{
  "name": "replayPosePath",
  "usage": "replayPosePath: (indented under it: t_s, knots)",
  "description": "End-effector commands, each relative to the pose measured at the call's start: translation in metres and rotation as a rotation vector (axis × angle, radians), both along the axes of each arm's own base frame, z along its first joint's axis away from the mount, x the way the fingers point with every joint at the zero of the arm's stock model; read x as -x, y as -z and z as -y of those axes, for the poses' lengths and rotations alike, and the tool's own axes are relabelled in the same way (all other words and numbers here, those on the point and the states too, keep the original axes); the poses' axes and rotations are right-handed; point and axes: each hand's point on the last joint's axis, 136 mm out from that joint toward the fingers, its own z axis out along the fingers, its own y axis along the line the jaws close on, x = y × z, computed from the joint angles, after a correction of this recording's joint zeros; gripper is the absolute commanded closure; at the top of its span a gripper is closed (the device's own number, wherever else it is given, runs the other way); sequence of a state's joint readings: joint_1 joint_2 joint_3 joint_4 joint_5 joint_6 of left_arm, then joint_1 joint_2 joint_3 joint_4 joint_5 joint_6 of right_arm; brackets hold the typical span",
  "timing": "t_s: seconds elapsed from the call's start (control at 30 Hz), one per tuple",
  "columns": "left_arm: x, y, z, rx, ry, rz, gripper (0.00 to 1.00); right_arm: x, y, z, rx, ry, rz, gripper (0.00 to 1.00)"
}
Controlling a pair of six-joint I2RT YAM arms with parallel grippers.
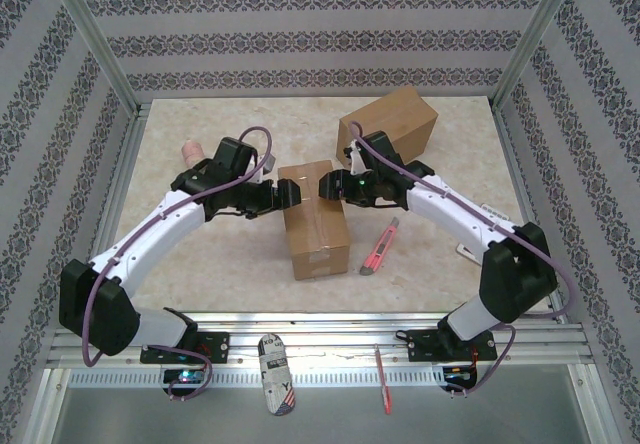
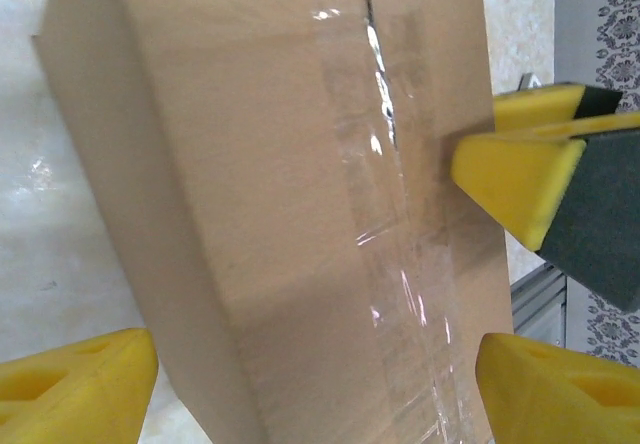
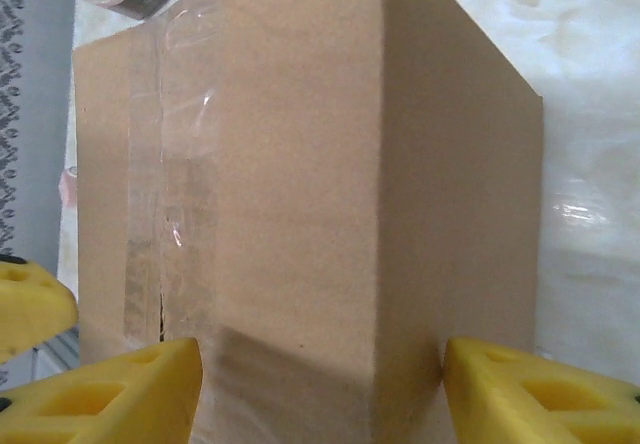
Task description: Unpack the express box
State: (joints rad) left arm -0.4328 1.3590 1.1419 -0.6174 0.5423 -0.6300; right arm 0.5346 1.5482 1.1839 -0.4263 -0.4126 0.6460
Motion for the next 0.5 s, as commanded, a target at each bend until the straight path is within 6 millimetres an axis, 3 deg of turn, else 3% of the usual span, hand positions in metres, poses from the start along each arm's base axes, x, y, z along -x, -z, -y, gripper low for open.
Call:
replayPosePath:
  t_s: [0.0, 0.27, 0.47]
  knots:
    - [0.006, -0.003, 0.007, 0.032, 0.019, 0.002, 0.17, -0.005, -0.007, -0.018, -0.081, -0.036, -0.001, 0.36]
    - [0.008, 0.001, 0.004, 0.019, 0.01, 0.002, 0.17, -0.018, -0.004, -0.043, -0.125, -0.077, -0.022, 0.38]
    - [-0.002, 0.009, 0.0, -0.016, -0.02, 0.011, 0.16, -0.026, -0.005, -0.066, -0.154, -0.114, -0.033, 0.39]
